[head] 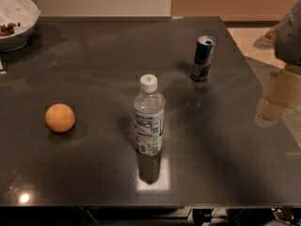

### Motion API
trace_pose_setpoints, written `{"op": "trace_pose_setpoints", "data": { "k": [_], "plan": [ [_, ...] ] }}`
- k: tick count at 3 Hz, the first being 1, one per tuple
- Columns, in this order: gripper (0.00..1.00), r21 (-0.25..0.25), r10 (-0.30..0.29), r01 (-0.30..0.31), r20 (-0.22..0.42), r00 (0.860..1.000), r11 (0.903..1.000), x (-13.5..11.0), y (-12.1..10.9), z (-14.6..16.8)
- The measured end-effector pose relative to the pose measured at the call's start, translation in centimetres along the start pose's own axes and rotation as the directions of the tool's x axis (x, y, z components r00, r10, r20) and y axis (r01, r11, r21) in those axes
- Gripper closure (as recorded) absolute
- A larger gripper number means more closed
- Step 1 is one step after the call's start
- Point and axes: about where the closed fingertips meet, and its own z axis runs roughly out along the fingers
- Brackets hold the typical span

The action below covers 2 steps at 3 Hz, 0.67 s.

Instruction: Move blue plastic bottle near redbull can

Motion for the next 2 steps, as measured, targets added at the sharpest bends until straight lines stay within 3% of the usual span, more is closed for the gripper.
{"op": "trace_pose_setpoints", "data": {
  "k": [1,2],
  "plan": [
    [0.0,-0.033,-0.037,0.04,0.081,0.996,0.9987,-2.1,0.9,1.1],
    [0.0,-0.076,-0.084,0.1,0.186,0.979,0.9921,-5.2,2.7,2.6]
  ]
}}
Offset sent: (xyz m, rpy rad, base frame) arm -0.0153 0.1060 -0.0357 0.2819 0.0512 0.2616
